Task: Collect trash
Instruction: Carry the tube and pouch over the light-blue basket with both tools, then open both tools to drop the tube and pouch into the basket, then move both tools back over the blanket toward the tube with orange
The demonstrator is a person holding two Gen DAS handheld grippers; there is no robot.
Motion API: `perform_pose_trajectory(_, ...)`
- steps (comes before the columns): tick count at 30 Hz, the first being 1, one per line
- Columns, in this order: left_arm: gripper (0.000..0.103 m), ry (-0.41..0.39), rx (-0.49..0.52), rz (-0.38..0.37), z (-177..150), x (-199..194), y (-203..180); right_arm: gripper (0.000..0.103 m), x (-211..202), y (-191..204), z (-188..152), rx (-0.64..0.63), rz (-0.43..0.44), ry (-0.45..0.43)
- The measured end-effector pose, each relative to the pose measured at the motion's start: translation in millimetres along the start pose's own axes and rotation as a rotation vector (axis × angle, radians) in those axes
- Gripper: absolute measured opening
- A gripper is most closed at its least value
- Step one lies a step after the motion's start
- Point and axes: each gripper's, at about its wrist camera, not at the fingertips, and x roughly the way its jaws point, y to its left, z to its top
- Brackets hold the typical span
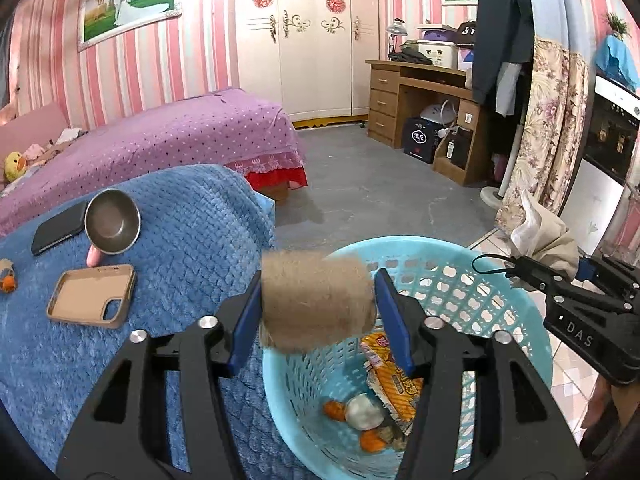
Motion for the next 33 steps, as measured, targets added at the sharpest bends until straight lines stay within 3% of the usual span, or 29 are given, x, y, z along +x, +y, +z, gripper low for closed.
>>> perform_pose_trajectory(2,0.081,0.001,-0.015,0.002,1,0,5,0.040,0,1,0,-0.001,0.005,0.000)
perform_pose_trajectory(8,0.091,-0.007,-0.064,0.050,8,-4,38,0.040,0,8,1,-0.008,0.014,-0.002)
perform_pose_trajectory(18,0.096,-0.007,-0.102,0.142,5,-16,85,0.045,-2,33,6,-0.032,0.029,-0.014)
perform_pose_trajectory(21,0.096,-0.008,-0.099,0.166,2,-21,98,0.051,-1,41,7,-0.046,0.028,-0.010)
perform_pose_trajectory(23,0.097,-0.008,-0.100,0.181,0,-26,107,0.065,-2,47,7,-0.048,0.040,-0.013)
perform_pose_trajectory(27,0.097,-0.011,-0.102,0.204,-2,-35,124,0.076,-3,58,8,-0.047,0.048,-0.015)
perform_pose_trajectory(29,0.097,-0.014,-0.102,0.215,-2,-41,137,0.087,-3,67,9,-0.052,0.040,-0.019)
perform_pose_trajectory(33,0.097,-0.022,-0.094,0.236,-1,-51,158,0.092,-1,84,11,-0.074,0.009,-0.014)
